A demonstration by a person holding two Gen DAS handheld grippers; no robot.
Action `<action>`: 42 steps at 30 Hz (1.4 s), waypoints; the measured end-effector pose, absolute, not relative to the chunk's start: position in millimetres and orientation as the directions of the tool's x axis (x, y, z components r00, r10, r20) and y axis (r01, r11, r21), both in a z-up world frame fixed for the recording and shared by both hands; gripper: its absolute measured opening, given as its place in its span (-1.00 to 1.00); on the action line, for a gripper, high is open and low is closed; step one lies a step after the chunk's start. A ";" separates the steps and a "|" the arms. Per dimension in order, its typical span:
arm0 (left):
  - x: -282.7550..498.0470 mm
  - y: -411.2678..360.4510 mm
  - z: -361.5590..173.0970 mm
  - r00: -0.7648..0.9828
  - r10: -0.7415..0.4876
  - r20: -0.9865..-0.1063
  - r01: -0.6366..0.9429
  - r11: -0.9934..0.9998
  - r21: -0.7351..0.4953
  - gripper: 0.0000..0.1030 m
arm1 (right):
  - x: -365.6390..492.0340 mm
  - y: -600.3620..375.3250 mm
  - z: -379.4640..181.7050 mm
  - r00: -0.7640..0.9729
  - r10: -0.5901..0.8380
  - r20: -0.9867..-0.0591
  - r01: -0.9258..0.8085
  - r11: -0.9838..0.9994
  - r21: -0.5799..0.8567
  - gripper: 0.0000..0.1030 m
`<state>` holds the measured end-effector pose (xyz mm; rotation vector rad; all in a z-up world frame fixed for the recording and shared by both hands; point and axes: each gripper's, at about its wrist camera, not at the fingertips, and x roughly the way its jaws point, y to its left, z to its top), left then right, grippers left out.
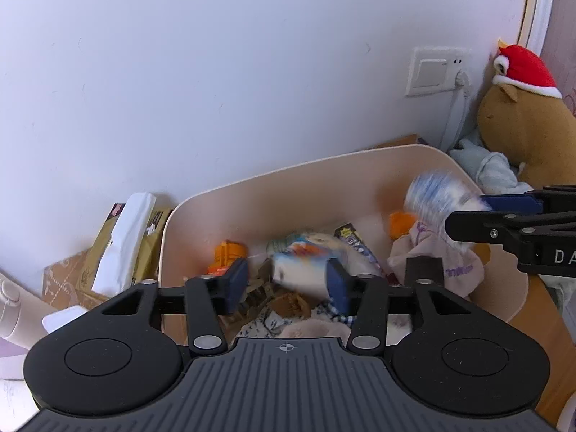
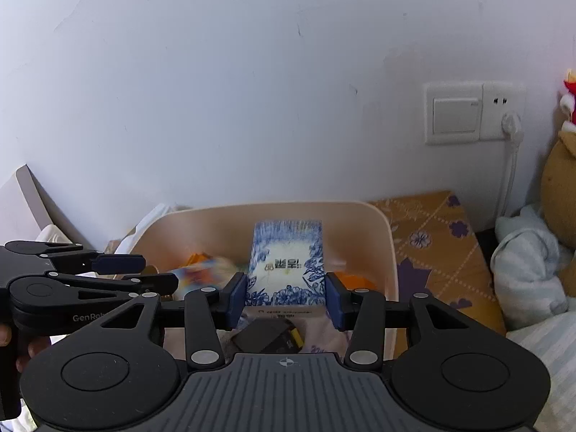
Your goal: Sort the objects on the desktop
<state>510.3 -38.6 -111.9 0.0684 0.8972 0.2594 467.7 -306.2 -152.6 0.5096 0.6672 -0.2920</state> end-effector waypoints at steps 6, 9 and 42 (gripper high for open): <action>498.9 -43.0 -101.4 0.616 0.287 -0.734 -0.203 0.958 0.204 0.55 | 456.7 -308.6 -150.1 0.748 -0.125 -0.651 0.468 0.795 0.385 0.73; 490.8 -45.9 -94.4 0.606 0.277 -0.746 -0.198 0.960 0.196 0.56 | 452.4 -303.9 -146.6 0.720 -0.134 -0.680 0.498 0.783 0.373 0.95; 295.2 -114.6 37.6 0.575 0.330 -0.749 -0.359 0.924 0.131 0.60 | 312.2 -156.6 -4.5 0.617 -0.164 -0.770 0.479 0.855 0.201 1.00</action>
